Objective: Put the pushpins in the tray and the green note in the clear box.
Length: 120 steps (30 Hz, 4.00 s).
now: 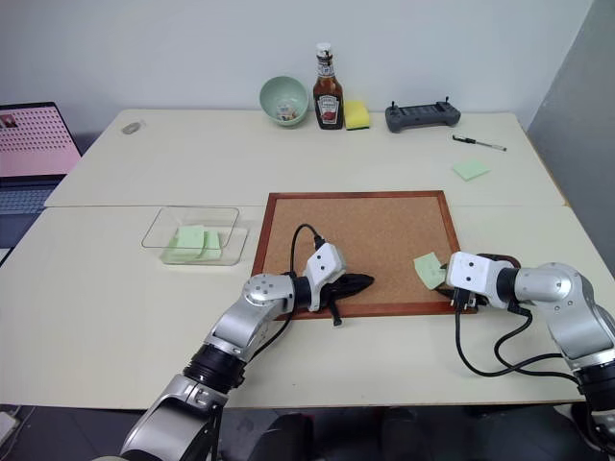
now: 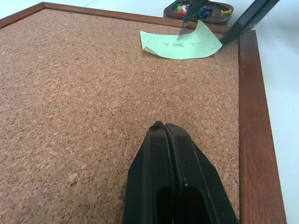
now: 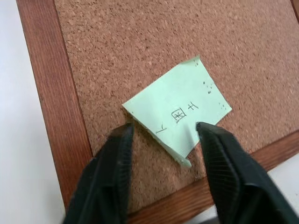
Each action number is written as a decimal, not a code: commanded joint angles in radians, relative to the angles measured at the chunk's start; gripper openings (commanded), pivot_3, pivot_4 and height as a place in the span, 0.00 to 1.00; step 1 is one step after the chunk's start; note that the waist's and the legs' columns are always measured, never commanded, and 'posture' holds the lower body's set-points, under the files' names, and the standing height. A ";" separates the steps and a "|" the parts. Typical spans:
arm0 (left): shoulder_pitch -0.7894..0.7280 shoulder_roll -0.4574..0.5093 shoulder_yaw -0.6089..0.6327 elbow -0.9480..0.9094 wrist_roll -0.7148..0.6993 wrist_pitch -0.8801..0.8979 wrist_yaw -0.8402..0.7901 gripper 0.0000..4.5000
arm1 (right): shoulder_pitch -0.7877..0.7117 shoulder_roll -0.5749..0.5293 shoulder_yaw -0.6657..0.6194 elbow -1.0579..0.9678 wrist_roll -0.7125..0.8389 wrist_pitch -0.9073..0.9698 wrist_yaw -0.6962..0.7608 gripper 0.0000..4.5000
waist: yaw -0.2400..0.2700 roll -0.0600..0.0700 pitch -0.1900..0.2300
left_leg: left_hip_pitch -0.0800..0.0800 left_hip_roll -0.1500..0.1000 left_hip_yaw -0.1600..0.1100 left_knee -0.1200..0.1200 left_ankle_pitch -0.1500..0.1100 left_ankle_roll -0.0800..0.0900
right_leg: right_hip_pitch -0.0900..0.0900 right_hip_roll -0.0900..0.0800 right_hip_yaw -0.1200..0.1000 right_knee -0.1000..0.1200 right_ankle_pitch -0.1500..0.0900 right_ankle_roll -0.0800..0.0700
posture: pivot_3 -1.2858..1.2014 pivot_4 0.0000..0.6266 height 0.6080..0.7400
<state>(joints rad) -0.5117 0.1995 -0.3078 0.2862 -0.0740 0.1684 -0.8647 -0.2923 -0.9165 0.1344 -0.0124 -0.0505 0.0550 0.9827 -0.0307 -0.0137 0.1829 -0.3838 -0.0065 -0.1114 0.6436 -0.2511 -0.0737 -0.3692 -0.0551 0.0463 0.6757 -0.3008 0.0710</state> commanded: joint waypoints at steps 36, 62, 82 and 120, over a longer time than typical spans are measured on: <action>-0.046 0.041 -0.013 -0.038 0.079 -0.270 0.035 0.85 | -0.031 0.078 0.025 0.046 -0.083 -0.392 -0.099 0.00 | 0.001 -0.002 0.001 | -0.001 0.000 0.000 0.000 0.000 0.000 | -0.002 0.000 0.000 0.000 0.000 0.000 | 0.52 0.24 1.00; -0.267 0.024 -0.098 0.477 0.275 -0.984 0.052 1.00 | -0.110 0.098 0.015 -0.163 0.175 0.010 0.088 0.00 | 0.000 -0.002 0.002 | -0.003 0.000 0.000 0.000 0.000 0.000 | -0.003 0.000 0.000 0.000 0.000 0.000 | 0.52 0.24 1.00; -0.342 -0.018 -0.111 0.632 0.396 -1.064 0.194 0.53 | -0.118 0.109 0.012 -0.210 0.194 0.066 0.086 0.00 | 0.000 -0.003 0.002 | -0.005 0.000 -0.001 0.000 0.000 0.000 | -0.005 0.000 -0.001 0.001 0.000 0.000 | 0.52 0.24 1.00; -0.205 0.142 -0.028 0.386 0.286 -0.888 0.160 0.00 | -0.159 0.101 -0.043 -0.235 0.270 0.145 0.112 0.81 | -0.019 -0.002 0.002 | -0.002 0.001 -0.001 0.000 0.000 0.000 | -0.004 0.001 -0.001 0.003 0.000 0.000 | 0.52 0.24 1.00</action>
<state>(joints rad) -0.7570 0.2887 -0.3840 0.7819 0.2509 -0.7918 -0.6885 -0.4173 -0.8236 0.1126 -0.2247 0.1904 0.2029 1.0888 -0.0492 -0.0162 0.1845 -0.3859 -0.0054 -0.1121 0.6433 -0.2511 -0.0736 -0.3736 -0.0540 0.0457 0.6790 -0.3007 0.0707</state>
